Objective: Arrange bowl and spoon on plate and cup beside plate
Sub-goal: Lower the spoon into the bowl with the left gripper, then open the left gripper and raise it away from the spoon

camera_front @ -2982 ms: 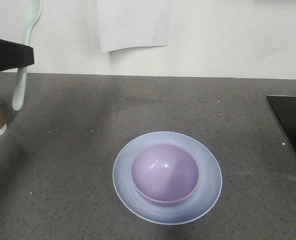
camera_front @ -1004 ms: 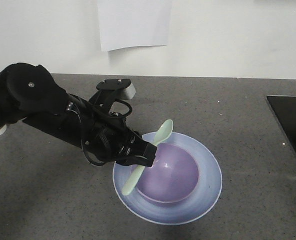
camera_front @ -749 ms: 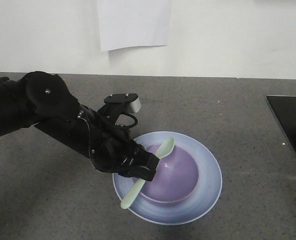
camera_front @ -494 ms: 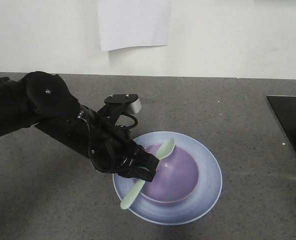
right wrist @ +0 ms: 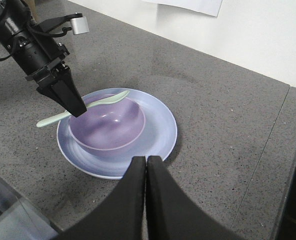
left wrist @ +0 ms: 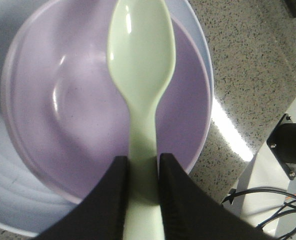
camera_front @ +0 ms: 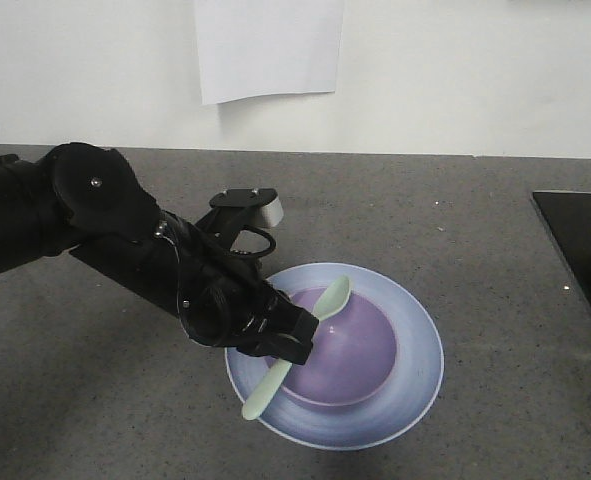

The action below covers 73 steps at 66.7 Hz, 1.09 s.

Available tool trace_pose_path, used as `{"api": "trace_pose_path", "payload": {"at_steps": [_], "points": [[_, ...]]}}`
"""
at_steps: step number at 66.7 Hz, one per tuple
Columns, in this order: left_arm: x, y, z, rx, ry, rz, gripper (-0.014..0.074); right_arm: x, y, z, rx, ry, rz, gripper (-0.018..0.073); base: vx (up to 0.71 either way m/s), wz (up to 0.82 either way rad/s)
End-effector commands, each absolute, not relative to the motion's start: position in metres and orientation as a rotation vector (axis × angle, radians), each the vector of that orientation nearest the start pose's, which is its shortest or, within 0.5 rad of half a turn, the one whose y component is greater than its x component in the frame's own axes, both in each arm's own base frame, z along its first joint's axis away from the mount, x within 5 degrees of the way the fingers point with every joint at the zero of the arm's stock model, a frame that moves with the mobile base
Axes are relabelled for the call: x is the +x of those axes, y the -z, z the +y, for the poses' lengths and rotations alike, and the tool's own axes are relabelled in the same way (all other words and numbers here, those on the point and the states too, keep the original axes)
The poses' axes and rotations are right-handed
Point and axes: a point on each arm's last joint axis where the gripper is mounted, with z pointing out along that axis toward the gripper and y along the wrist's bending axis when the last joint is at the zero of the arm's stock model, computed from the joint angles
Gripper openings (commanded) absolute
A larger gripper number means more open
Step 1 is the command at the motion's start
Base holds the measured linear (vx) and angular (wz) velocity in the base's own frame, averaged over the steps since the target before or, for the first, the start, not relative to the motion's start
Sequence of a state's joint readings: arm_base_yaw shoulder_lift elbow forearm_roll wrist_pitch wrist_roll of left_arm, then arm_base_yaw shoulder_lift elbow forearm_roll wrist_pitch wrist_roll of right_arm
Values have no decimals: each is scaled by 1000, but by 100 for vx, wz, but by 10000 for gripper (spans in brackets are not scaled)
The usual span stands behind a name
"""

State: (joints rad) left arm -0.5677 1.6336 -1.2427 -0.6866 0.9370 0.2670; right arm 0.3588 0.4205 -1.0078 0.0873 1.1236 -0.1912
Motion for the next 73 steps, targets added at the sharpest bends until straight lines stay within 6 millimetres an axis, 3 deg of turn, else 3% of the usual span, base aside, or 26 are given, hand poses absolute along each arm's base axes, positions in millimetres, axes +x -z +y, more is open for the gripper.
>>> {"api": "trace_pose_path", "payload": {"at_steps": [1, 23, 43, 53, 65, 73], "points": [[256, -303, -223, 649, 1041, 2584, 125, 21, -418, 15, -535, -208, 1879, -5, 0, 0], [257, -304, -224, 636, 1050, 2575, 332, 21, -418, 15, -534, -208, 1879, -5, 0, 0], [255, -308, -222, 637, 1051, 2560, 358, 21, -418, 15, -534, -208, 1879, -5, 0, 0], [248, -336, -216, 680, 1027, 2469, 358, 21, -417, 15, -535, -212, 1880, -5, 0, 0], [233, -392, -199, 731, 911, 2305, 358, 21, -417, 16, -536, -221, 1881, -5, 0, 0], [217, -430, -176, 729, 740, 2214, 356, 21, -417, 16, -536, -221, 1881, -5, 0, 0]]}}
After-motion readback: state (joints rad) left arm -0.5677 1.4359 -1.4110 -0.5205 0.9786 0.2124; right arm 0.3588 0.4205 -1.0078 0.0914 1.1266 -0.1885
